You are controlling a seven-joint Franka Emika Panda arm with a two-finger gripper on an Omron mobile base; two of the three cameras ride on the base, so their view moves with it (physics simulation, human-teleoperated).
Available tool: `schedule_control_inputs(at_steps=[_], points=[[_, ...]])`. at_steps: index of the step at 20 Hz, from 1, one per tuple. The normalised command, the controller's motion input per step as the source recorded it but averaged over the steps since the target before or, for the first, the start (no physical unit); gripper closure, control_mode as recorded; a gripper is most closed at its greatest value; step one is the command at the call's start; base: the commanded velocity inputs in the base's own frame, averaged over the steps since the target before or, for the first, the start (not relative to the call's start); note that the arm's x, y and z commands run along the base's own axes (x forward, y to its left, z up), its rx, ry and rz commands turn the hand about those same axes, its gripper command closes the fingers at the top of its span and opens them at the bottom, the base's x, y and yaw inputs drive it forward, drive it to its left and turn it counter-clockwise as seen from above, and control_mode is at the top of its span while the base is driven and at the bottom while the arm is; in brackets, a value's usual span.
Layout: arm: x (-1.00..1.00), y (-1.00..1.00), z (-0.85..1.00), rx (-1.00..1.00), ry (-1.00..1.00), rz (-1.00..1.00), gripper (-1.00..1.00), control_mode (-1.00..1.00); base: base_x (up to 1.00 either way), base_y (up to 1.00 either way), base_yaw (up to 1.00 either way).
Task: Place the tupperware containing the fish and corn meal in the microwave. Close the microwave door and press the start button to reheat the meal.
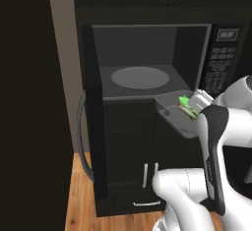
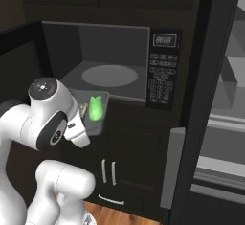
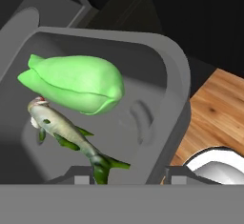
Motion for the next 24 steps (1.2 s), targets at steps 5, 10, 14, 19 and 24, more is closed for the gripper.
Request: schedule_control_inputs(at_steps=[5,10,14,19,24], points=[[0.43,0.06,0.00,0.00,0.00,-0.01,1.00,-1.00,0.00,0.00,0.00],[0.50,0.07,0.00,0.00,0.00,-0.06,1.00,-1.00,0.00,0.00,0.00],[0.44,0.05,0.00,0.00,0.00,-0.05,1.00,-1.00,0.00,0.00,0.00],[0.39,0.00,0.01,0.00,-0.02,0.00,1.00,-1.00,0.00,0.00,0.00],[0.41,0.02,0.01,0.00,0.00,0.00,1.00,-1.00,0.00,0.00,0.00]])
